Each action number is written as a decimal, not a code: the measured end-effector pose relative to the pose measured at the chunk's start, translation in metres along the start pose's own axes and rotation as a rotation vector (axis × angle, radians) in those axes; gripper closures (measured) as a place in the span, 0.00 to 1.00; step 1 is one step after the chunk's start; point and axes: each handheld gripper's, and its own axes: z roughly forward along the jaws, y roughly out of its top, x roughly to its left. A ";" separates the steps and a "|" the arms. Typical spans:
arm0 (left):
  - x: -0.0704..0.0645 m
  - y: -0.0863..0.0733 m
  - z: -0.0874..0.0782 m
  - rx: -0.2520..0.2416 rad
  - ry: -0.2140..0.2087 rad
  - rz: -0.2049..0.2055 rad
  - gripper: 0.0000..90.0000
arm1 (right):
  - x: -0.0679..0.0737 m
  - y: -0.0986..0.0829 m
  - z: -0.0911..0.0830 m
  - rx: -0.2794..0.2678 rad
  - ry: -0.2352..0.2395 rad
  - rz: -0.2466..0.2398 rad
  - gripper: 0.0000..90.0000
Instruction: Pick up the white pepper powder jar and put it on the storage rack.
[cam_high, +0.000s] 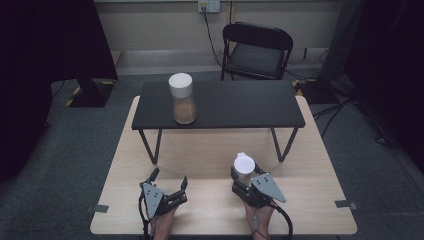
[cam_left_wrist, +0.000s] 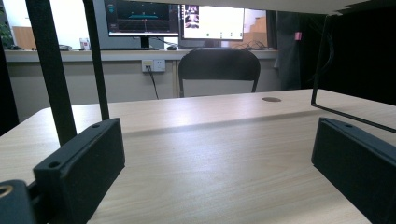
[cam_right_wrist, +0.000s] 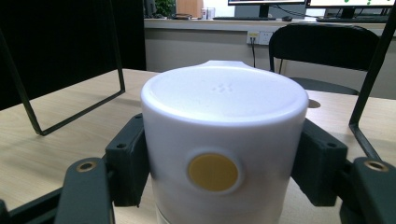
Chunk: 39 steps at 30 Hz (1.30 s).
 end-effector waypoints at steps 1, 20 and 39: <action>0.000 0.000 0.000 0.000 0.000 0.000 0.02 | 0.001 0.001 0.000 0.001 -0.002 0.005 0.33; 0.000 0.000 0.000 0.000 0.000 0.000 0.02 | -0.004 0.032 -0.008 -0.007 0.034 0.008 0.33; 0.000 0.000 0.000 0.000 0.001 0.000 0.02 | -0.012 0.078 -0.015 -0.046 0.052 -0.025 0.33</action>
